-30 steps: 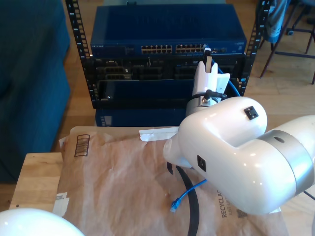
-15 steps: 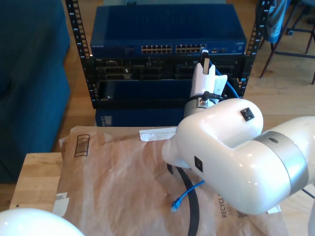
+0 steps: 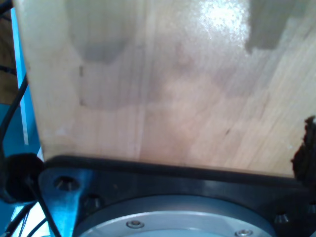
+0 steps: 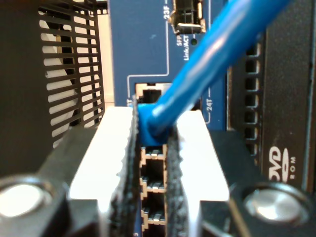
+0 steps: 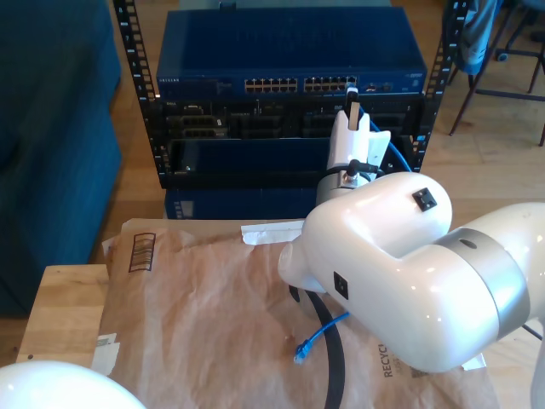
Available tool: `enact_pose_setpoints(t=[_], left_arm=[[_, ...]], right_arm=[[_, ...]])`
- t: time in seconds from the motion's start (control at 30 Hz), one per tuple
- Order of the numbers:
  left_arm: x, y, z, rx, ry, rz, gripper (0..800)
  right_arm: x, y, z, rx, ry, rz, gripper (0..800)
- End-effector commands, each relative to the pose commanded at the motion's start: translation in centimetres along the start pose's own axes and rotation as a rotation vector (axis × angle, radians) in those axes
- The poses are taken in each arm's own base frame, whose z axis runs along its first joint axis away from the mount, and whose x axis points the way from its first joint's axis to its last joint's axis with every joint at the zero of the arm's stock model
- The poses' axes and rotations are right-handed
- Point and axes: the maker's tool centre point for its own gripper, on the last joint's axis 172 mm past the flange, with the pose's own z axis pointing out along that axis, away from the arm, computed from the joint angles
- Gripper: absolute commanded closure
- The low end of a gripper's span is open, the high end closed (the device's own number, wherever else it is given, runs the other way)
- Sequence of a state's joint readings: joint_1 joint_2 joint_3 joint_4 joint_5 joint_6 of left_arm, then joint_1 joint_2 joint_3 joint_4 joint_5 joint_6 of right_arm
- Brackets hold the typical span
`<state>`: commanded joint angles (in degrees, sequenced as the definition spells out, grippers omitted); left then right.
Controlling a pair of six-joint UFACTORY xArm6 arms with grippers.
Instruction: Grab the cable and plug it in
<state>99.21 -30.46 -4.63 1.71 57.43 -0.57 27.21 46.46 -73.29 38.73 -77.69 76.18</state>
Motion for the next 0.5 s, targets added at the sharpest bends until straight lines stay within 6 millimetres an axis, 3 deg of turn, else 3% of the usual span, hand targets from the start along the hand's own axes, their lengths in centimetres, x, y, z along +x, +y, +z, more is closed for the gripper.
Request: enact_pose_setpoints(t=[0.5], left_arm=[[0.00,0.00,0.00,0.000,0.000,0.000,0]], right_arm=[[0.13,-0.10,-0.30,0.008,0.003,-0.004,800]])
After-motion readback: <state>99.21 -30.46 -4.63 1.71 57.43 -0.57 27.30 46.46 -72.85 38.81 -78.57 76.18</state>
